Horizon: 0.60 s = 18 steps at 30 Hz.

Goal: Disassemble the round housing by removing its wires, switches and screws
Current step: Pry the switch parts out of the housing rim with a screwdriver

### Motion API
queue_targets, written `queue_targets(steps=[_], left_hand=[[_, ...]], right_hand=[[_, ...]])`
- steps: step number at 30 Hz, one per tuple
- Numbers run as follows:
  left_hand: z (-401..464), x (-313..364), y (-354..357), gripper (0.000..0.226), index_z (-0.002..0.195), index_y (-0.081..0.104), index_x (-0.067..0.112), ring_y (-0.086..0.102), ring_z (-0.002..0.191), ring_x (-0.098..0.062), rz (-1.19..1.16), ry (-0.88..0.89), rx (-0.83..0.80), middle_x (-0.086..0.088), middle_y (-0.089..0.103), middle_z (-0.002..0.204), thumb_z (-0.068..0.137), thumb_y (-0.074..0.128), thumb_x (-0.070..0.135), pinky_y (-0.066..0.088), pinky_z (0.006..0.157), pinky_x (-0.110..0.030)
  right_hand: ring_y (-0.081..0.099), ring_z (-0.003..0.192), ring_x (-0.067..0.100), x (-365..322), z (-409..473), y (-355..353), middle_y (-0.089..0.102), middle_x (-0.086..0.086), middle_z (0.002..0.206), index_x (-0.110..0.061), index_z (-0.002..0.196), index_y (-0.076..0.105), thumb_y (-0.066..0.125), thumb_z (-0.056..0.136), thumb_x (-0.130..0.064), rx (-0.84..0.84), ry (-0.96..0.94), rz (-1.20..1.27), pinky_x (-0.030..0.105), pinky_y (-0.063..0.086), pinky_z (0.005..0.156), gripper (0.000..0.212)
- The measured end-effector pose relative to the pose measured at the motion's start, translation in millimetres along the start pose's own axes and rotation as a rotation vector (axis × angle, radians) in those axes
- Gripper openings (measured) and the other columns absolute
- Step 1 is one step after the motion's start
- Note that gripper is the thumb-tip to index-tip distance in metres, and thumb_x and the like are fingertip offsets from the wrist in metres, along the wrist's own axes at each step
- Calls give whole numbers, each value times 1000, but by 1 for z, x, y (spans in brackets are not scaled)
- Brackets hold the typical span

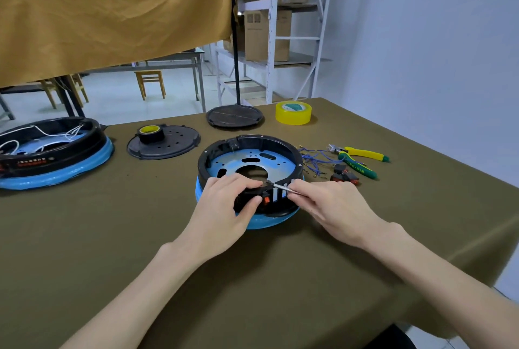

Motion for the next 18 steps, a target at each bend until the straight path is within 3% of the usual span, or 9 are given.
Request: queue_targets(steps=[3, 8, 13, 18], left_hand=[[-3, 6, 5, 20, 116, 71, 21, 57, 107, -5, 4, 10, 57, 14, 67, 110, 96, 68, 25, 23, 107, -15], [-8, 10, 7, 29, 116, 71, 21, 55, 113, -6, 7, 9, 109, 14, 67, 112, 95, 57, 35, 22, 109, -18], [-9, 13, 7, 27, 116, 72, 18, 59, 106, -11, 28, 0, 122, 11, 70, 107, 94, 63, 29, 29, 107, -27], [-9, 12, 5, 27, 117, 73, 20, 57, 106, -8, 2, -3, 121, 13, 70, 107, 94, 63, 30, 28, 108, -25]], right_hand=[[56, 72, 12, 1, -5, -5, 57, -10, 76, -31, 94, 60, 17, 101, -65, 31, 35, 11, 36, 43, 54, 56], [50, 58, 14, 1, -6, -19, 42, -10, 64, -28, 75, 60, 32, 103, -59, 153, 2, -114, 29, 27, 46, 51], [52, 54, 25, 6, -3, -23, 48, -3, 59, -21, 66, 59, 28, 102, -63, 163, -5, -217, 36, 43, 47, 63], [51, 52, 25, 8, 0, -20, 46, -3, 58, -23, 62, 54, 30, 102, -63, 176, -36, -312, 33, 39, 46, 62]])
Point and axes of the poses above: each hand's wrist, its own z-axis towards the middle knuckle, its own y-axis out of the palm, x = y × z, the point moved 5 cm from there along z, towards the middle knuckle
